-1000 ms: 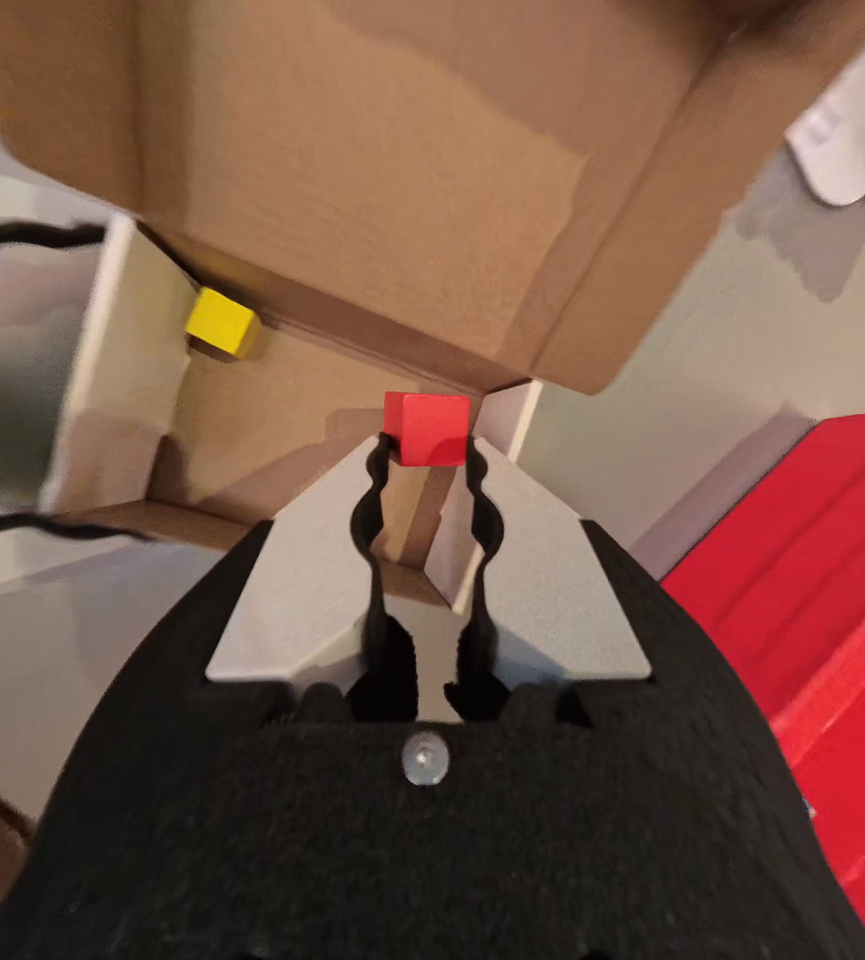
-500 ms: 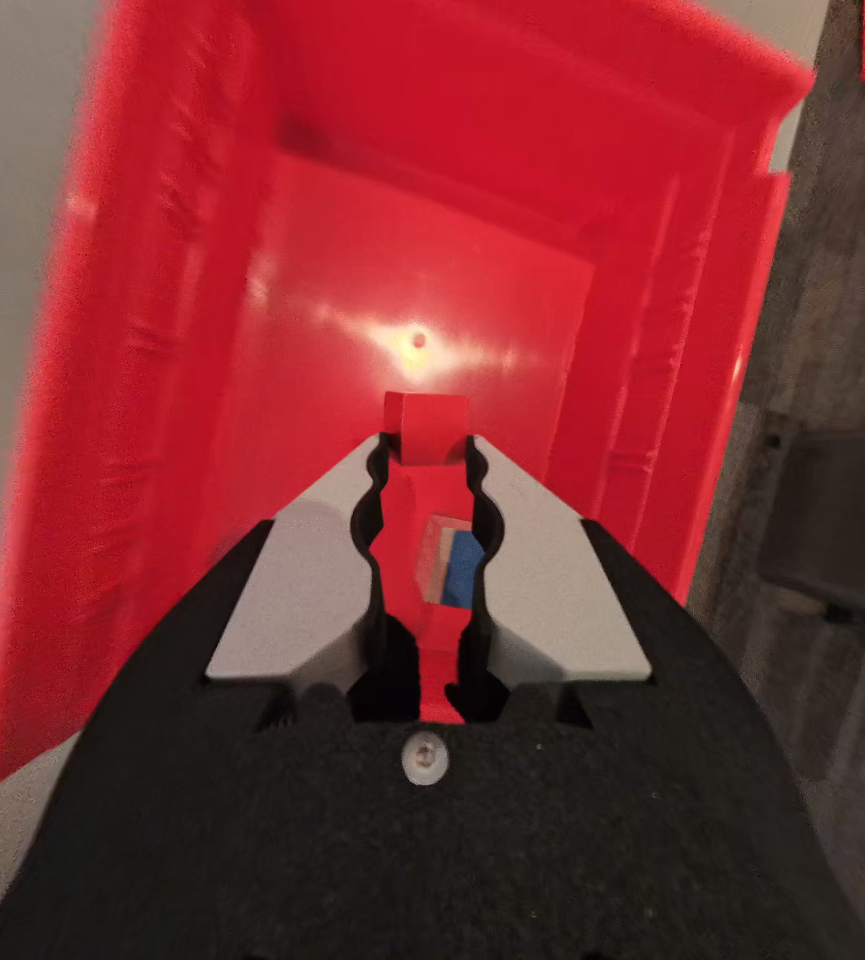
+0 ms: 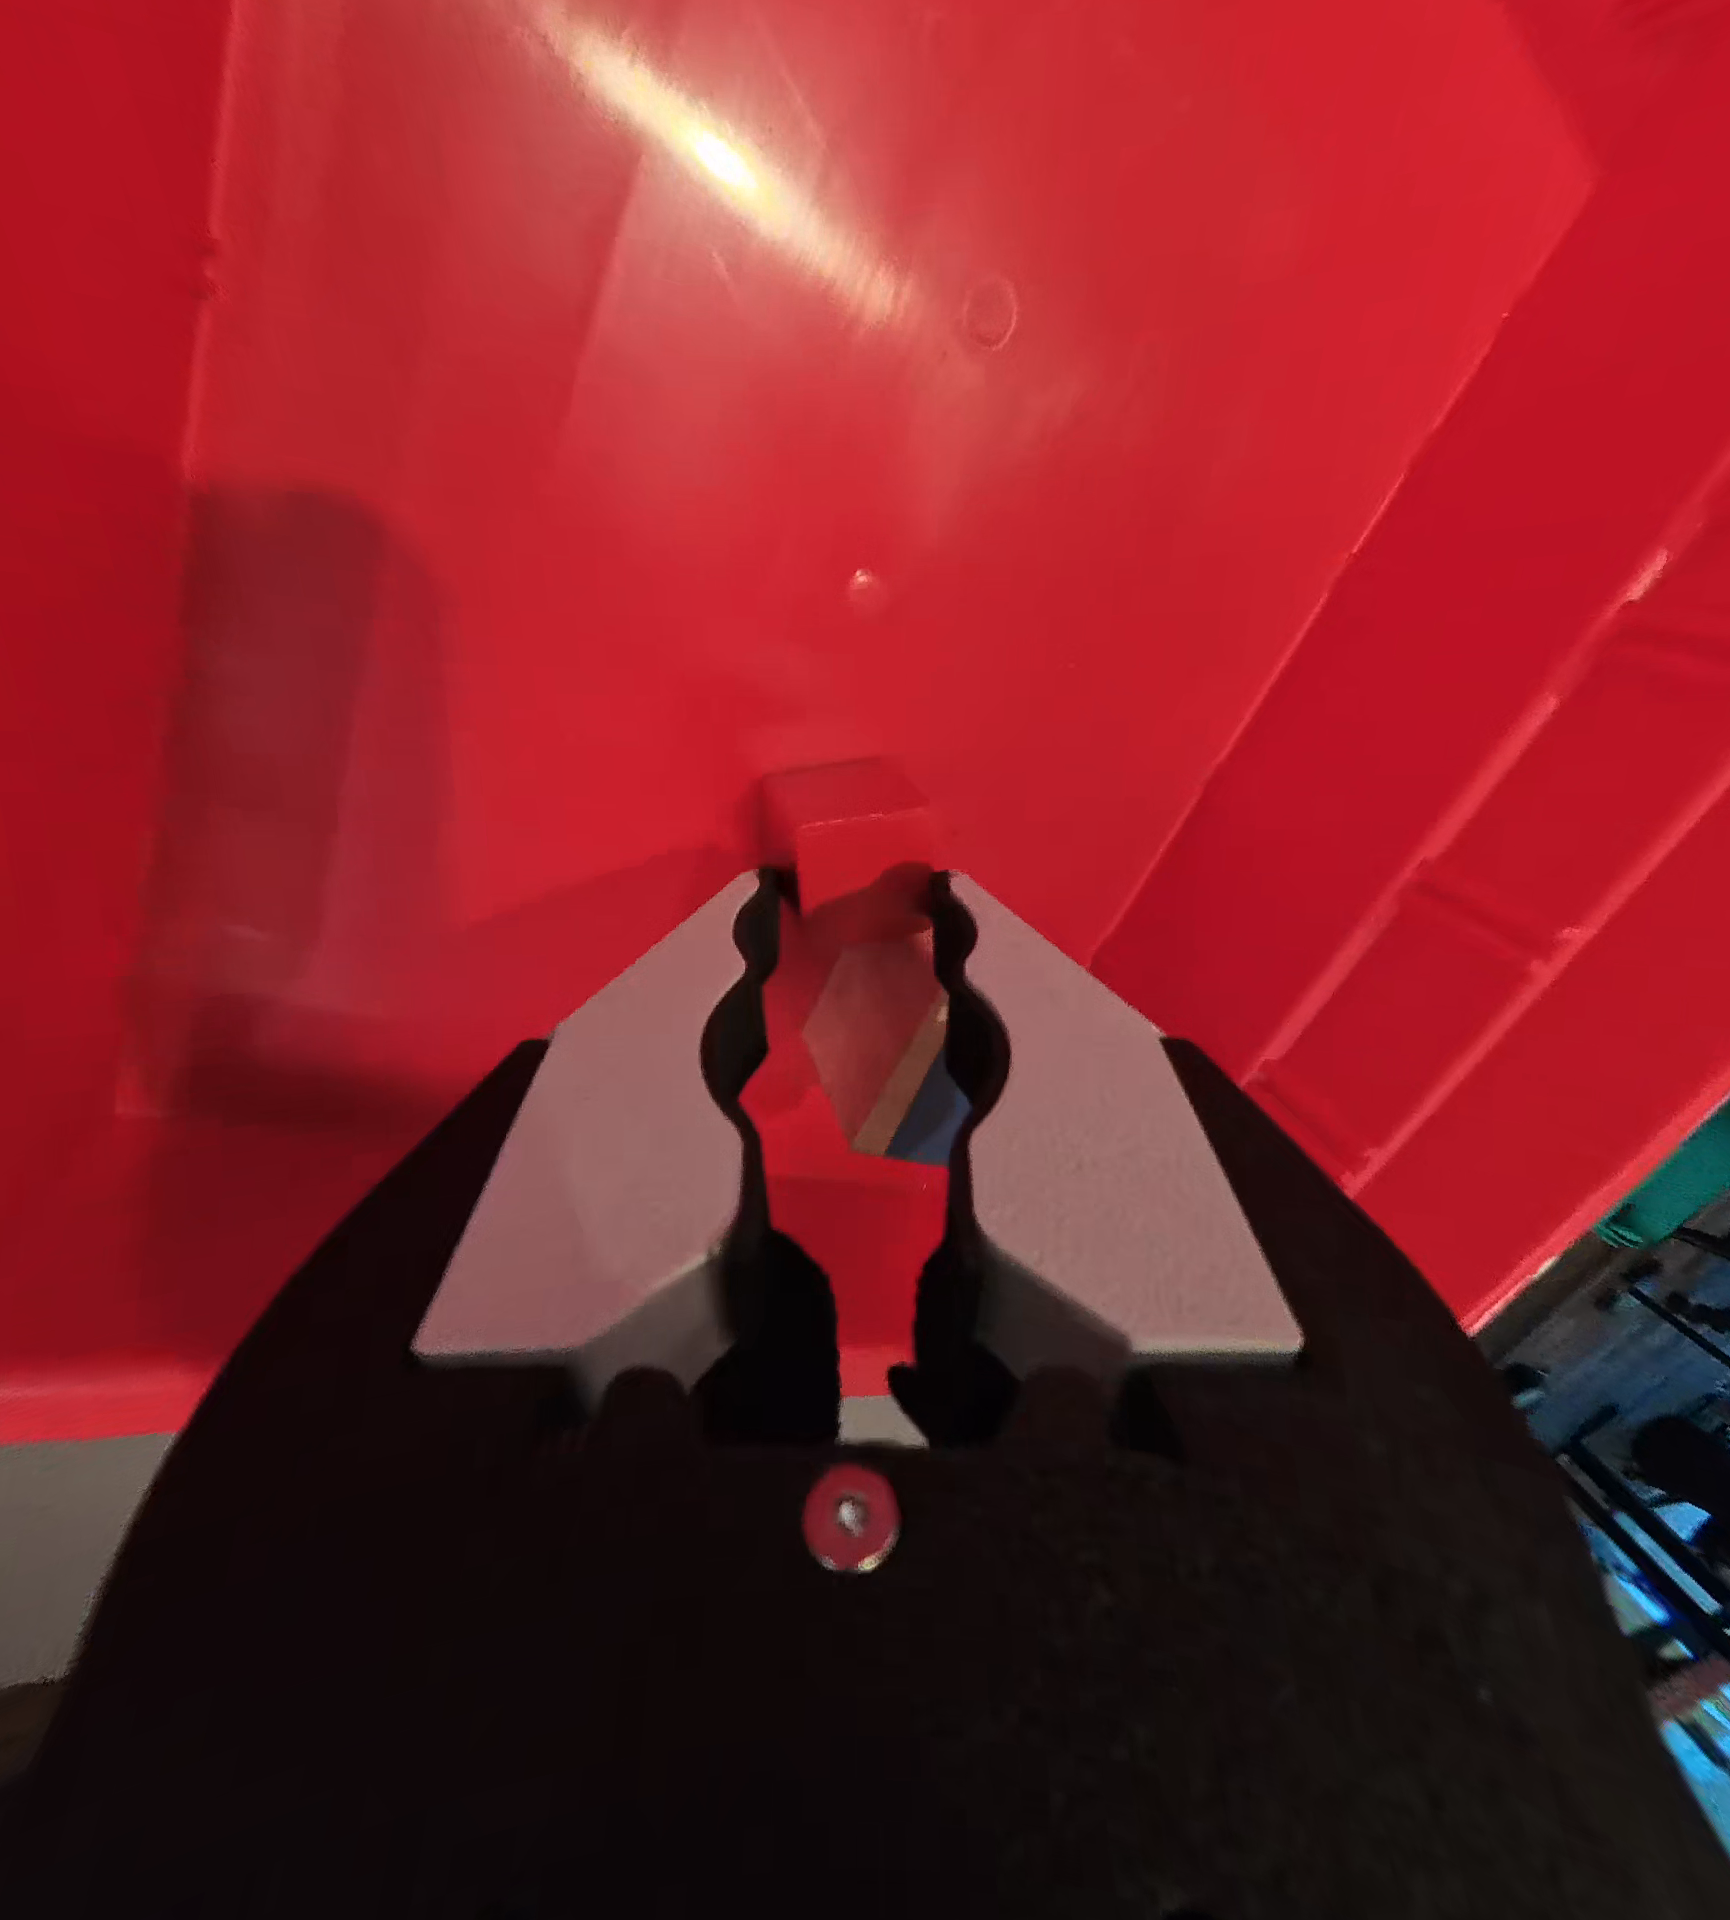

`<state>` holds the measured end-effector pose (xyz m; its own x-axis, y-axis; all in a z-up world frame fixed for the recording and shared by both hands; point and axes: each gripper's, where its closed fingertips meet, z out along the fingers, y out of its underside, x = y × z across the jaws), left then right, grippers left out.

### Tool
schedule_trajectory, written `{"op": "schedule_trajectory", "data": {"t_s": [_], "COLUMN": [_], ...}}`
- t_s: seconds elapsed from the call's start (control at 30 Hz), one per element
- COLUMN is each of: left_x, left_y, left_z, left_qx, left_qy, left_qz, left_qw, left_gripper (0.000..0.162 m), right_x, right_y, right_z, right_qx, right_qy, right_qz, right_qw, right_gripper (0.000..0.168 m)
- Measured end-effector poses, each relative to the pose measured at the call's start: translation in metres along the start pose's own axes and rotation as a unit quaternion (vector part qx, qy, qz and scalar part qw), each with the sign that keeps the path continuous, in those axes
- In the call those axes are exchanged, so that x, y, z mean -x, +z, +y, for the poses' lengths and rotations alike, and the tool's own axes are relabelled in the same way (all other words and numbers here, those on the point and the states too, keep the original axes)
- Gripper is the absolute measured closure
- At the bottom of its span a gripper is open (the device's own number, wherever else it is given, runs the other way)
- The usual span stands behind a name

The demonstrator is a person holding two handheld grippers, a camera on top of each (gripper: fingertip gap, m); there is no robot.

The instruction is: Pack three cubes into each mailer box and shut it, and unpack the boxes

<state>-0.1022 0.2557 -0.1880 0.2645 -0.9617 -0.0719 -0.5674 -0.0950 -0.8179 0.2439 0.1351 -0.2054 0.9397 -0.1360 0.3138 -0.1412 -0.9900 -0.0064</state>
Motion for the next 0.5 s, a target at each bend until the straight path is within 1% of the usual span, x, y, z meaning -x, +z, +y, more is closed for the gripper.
{"op": "schedule_trajectory", "data": {"t_s": [0.03,0.07,0.1,0.13,0.17,0.23,0.27,0.3,0.37,0.4,0.43,0.5], "left_x": [0.0,0.0,0.0,0.0,0.0,0.0,0.0,0.0,0.0,0.001,0.001,0.0], "left_y": [0.0,0.0,0.0,0.0,0.0,0.001,0.001,0.001,0.001,0.001,0.002,0.002], "left_z": [0.0,0.0,0.0,0.0,0.0,-0.001,-0.001,-0.001,-0.001,-0.001,-0.001,-0.002], "left_qx": [0.001,0.001,0.001,0.002,0.002,0.0,-0.001,-0.003,-0.006,-0.007,-0.008,-0.008], "left_qy": [0.0,0.0,0.0,0.0,0.0,0.005,0.008,0.011,0.012,0.01,0.009,0.015], "left_qz": [0.0,0.001,0.002,0.002,0.003,0.008,0.013,0.019,0.03,0.033,0.034,0.034], "left_qw": [1.0,1.0,1.0,1.0,1.0,1.0,1.0,1.0,0.999,0.999,0.999,0.999], "left_gripper": [0.052,0.052,0.052,0.052,0.052,0.052,0.052,0.052,0.052,0.052,0.052,0.053], "right_x": [-0.001,-0.003,-0.005,-0.01,-0.013,-0.004,0.005,0.021,0.069,0.097,0.127,0.187], "right_y": [0.0,-0.002,-0.007,-0.017,-0.03,-0.072,-0.101,-0.134,-0.201,-0.226,-0.244,-0.258], "right_z": [-0.002,-0.004,-0.007,-0.01,-0.014,-0.031,-0.042,-0.053,-0.069,-0.07,-0.071,-0.07], "right_qx": [-0.01,-0.023,-0.042,-0.061,-0.085,-0.166,-0.219,-0.278,-0.387,-0.421,-0.439,-0.446], "right_qy": [0.003,0.006,0.008,0.014,0.024,0.04,0.041,0.029,-0.024,-0.055,-0.089,-0.169], "right_qz": [0.001,0.004,0.006,0.013,0.012,-0.03,-0.059,-0.096,-0.176,-0.215,-0.247,-0.294], "right_qw": [1.0,1.0,0.999,0.998,0.996,0.985,0.973,0.955,0.905,0.88,0.859,0.828], "right_gripper": [0.139,0.132,0.12,0.119,0.117,0.115,0.115,0.115,0.117,0.12,0.122,0.124]}}
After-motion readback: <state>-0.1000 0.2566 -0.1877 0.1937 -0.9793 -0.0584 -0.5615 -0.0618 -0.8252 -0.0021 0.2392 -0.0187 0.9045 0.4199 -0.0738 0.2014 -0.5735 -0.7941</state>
